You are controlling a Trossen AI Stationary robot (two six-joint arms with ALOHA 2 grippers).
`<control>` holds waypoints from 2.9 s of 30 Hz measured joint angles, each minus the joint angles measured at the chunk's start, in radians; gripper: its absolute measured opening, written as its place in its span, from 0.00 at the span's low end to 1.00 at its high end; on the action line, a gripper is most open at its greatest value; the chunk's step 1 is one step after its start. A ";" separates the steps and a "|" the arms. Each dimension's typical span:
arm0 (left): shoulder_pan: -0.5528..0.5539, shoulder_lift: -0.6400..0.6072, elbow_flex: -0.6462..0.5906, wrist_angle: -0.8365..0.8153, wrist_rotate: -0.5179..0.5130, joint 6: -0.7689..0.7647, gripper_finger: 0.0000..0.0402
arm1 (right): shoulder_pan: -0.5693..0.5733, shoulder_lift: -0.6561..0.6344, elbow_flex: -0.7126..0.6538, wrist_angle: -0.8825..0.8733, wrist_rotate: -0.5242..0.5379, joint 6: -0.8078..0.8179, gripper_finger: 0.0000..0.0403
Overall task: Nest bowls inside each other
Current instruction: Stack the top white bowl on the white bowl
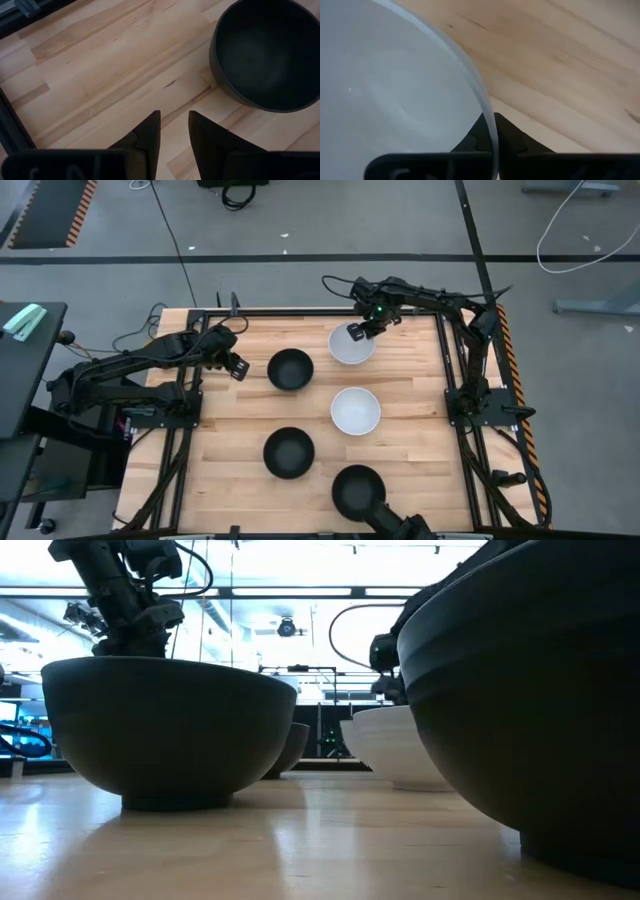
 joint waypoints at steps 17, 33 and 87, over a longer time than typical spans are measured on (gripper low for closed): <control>-0.002 0.000 0.000 0.004 0.000 0.002 0.27 | 0.099 -0.429 0.000 -0.181 0.089 0.076 0.01; -0.002 0.000 0.000 0.006 0.000 0.003 0.27 | 0.575 -0.494 0.000 -0.301 0.118 0.426 0.01; -0.002 0.000 0.000 0.003 0.026 0.002 0.27 | 0.600 -0.135 -0.193 -0.056 -0.044 0.208 0.02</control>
